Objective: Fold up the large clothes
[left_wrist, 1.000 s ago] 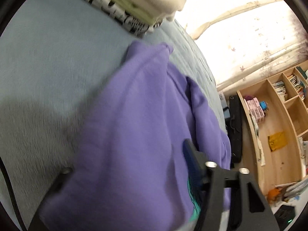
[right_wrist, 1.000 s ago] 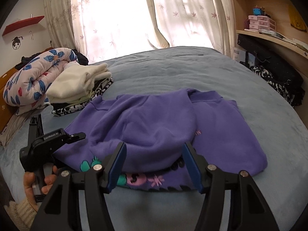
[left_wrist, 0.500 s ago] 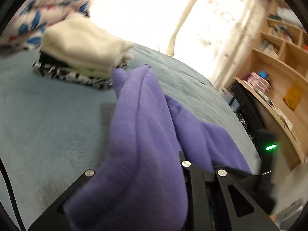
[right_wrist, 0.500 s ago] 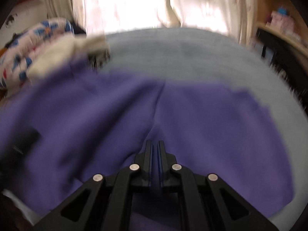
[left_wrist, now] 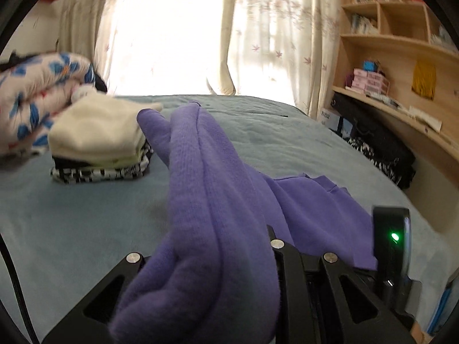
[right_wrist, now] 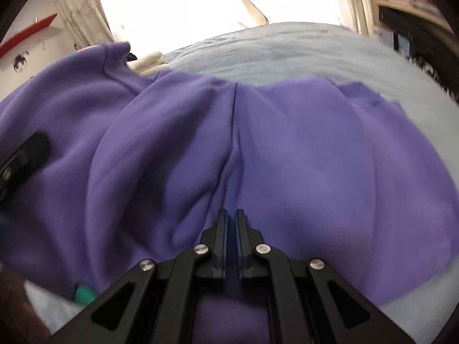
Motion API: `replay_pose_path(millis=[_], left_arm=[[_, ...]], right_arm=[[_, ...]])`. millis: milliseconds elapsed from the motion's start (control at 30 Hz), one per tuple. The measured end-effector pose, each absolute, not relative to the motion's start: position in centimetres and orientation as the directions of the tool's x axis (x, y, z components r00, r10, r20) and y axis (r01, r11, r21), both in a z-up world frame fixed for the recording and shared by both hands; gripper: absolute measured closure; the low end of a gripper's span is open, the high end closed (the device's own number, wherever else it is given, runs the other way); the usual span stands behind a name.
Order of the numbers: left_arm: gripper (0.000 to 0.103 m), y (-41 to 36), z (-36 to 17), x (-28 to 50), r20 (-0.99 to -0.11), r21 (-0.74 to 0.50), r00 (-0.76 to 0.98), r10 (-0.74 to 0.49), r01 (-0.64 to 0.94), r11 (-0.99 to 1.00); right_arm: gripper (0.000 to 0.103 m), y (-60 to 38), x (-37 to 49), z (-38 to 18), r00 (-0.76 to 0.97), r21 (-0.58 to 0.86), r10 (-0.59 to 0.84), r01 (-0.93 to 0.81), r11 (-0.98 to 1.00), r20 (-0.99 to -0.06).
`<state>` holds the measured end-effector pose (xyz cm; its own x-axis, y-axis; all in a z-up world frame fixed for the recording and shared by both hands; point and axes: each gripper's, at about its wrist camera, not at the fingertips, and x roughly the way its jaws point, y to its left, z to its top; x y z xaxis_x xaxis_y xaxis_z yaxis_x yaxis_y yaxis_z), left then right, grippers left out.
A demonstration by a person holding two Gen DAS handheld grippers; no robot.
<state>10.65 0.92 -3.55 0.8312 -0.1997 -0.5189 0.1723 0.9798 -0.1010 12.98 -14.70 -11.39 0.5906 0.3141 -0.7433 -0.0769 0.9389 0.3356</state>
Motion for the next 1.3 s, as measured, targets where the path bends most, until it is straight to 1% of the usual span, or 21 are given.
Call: replay_pose_path(millis=[133, 233, 333, 400, 600, 767, 900, 1100, 1300], left_arm=[[0.087, -2.6, -2.1, 10.5, -0.518, -0.011, 0.838, -0.170, 0.192, 0.981], [0.086, -5.7, -1.3, 10.4, -0.520, 0.054, 0.841, -0.147, 0.204, 0.977], [0.086, -8.5, -0.8, 10.7, -0.525, 0.102, 0.840, -0.135, 0.219, 0.970], [0.086, -10.7, -0.9, 10.9, -0.534, 0.141, 0.836, -0.127, 0.236, 0.962], [0.085, -16.9, -1.5, 11.5, -0.557, 0.206, 0.818, -0.140, 0.299, 0.932], [0.084, -22.8, -2.9, 11.6, -0.581, 0.245, 0.792, -0.189, 0.391, 0.887], [0.082, -26.8, -5.1, 11.6, -0.614, 0.279, 0.763, -0.201, 0.448, 0.849], [0.082, -30.1, -8.5, 11.7, -0.647, 0.311, 0.735, -0.203, 0.497, 0.810], [0.080, -30.8, -11.7, 13.5, -0.721, 0.198, 0.635, -0.277, 0.572, 0.796]], right_arm=[[0.098, -16.6, 10.6, -10.5, 0.588, 0.370, 0.352, -0.095, 0.924, -0.728], [0.098, -19.3, 8.7, -9.6, 0.605, 0.405, 0.360, -0.067, 0.912, -0.711], [0.098, -22.2, 7.4, -9.2, 0.633, 0.424, 0.336, -0.014, 0.906, -0.698], [0.098, -24.7, 6.4, -9.0, 0.662, 0.404, 0.266, 0.062, 0.913, -0.701], [0.098, -30.7, 4.9, -9.4, 0.689, 0.420, 0.174, 0.206, 0.884, -0.704], [0.098, -33.7, 4.0, -10.2, 0.693, 0.432, 0.135, 0.275, 0.859, -0.708], [0.098, -35.1, 3.1, -10.9, 0.684, 0.435, 0.119, 0.311, 0.845, -0.720], [0.098, -36.6, 2.6, -12.0, 0.669, 0.446, 0.120, 0.340, 0.828, -0.733], [0.098, -36.8, 2.2, -12.3, 0.655, 0.439, 0.116, 0.354, 0.825, -0.746]])
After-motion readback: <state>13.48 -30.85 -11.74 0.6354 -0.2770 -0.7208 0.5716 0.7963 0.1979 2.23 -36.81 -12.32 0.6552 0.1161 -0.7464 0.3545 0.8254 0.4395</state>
